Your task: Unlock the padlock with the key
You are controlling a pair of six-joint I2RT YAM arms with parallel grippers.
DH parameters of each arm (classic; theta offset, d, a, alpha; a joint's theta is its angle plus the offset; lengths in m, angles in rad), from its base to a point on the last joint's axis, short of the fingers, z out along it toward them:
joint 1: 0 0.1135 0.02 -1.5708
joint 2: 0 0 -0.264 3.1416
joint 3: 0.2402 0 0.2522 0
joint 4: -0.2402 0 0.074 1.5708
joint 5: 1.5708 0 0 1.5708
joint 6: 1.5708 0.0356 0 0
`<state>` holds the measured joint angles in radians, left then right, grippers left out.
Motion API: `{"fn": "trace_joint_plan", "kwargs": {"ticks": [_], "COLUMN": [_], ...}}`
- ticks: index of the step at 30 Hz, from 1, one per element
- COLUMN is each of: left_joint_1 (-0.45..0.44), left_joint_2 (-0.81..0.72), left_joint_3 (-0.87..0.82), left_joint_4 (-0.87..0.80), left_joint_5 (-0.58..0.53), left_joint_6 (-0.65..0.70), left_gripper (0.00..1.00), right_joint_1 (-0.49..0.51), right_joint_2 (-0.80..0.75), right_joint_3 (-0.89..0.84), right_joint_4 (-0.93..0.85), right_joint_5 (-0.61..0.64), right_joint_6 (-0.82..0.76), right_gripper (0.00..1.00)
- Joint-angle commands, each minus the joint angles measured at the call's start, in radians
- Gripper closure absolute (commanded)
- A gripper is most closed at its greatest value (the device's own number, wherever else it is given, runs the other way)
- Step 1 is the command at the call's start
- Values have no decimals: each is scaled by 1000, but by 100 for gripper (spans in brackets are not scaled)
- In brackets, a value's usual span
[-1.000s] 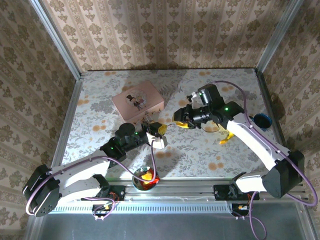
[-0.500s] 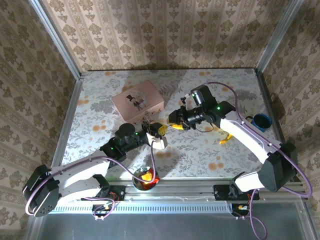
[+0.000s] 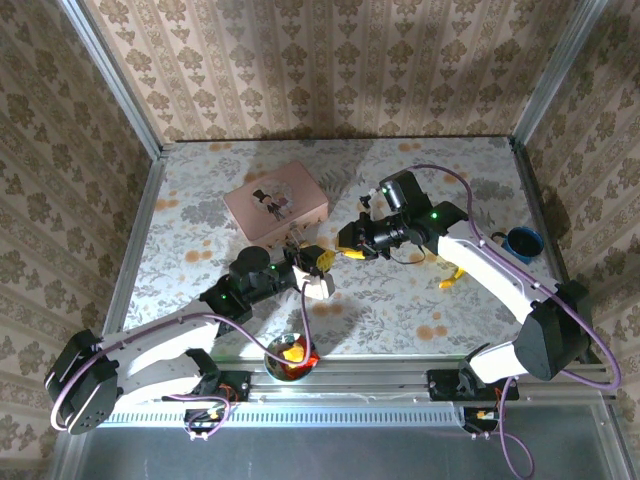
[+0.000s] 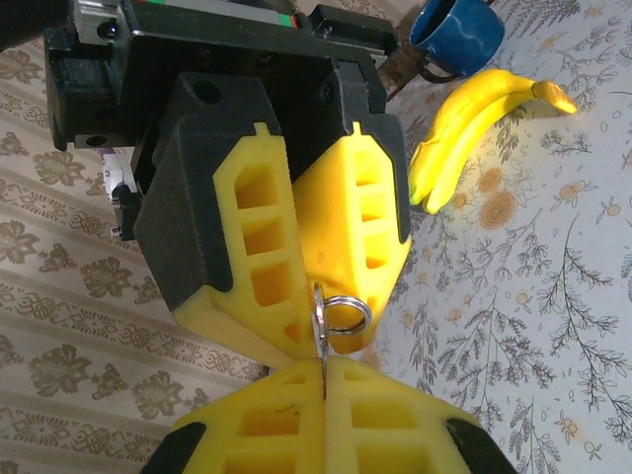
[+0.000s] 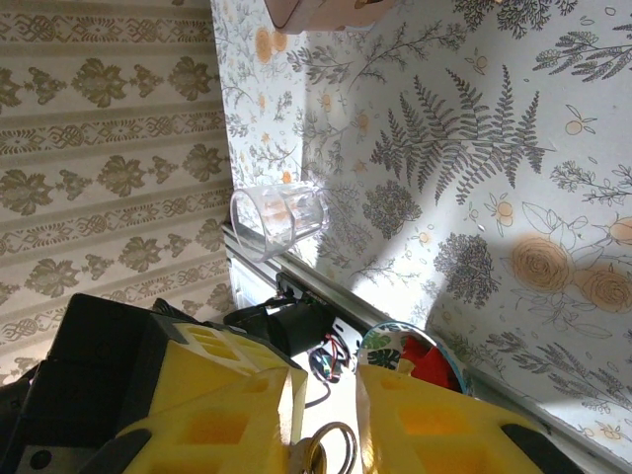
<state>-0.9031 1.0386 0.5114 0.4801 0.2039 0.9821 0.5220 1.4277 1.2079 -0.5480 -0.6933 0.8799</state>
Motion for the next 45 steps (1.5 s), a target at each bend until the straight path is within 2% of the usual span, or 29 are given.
{"fn": "trace_joint_plan", "kwargs": {"ticks": [1, 6, 15, 18, 20, 21, 25, 30, 34, 37, 39, 43, 45], "left_joint_1": [-7, -7, -8, -7, -8, -8, -6, 8, 29, 70, 101, 180, 207], "left_joint_2": [3, 26, 40, 34, 30, 29, 18, -23, -89, -145, -174, -204, -211], "left_joint_3": [9, 15, 17, 16, 18, 18, 19, 9, 3, 7, 20, 81, 110], "left_joint_4": [10, 12, 17, 5, -2, -3, -23, -23, -13, -3, -11, -87, -136], "left_joint_5": [-7, -22, -17, 4, 16, 18, 36, 87, 107, 118, 117, 106, 118], "left_joint_6": [22, 28, 18, 4, -7, -8, -16, -79, -219, -400, -523, -771, -849], "left_gripper": [100, 100, 100, 87, 64, 60, 47, 39, 36, 34, 28, 20, 17], "right_joint_1": [4, 4, 0, -6, -11, -14, -20, -28, -34, -37, -39, -40, -42], "right_joint_2": [-25, -29, -29, -30, -30, -29, -29, -67, -79, -90, -93, -103, -114], "right_joint_3": [18, 16, 16, 6, -4, -7, -5, -5, -9, -23, -35, -55, -70], "right_joint_4": [6, 45, 57, 80, 105, 114, 127, 125, 109, 123, 138, 163, 179], "right_joint_5": [-28, -41, -37, -27, -26, -28, -28, -20, 7, 22, 25, 46, 62], "right_joint_6": [9, 18, -5, -8, 2, 5, 9, 5, -21, -31, -33, -45, -47], "right_gripper": [80, 100, 100, 100, 100, 100, 100, 100, 100, 100, 100, 100, 100]}}
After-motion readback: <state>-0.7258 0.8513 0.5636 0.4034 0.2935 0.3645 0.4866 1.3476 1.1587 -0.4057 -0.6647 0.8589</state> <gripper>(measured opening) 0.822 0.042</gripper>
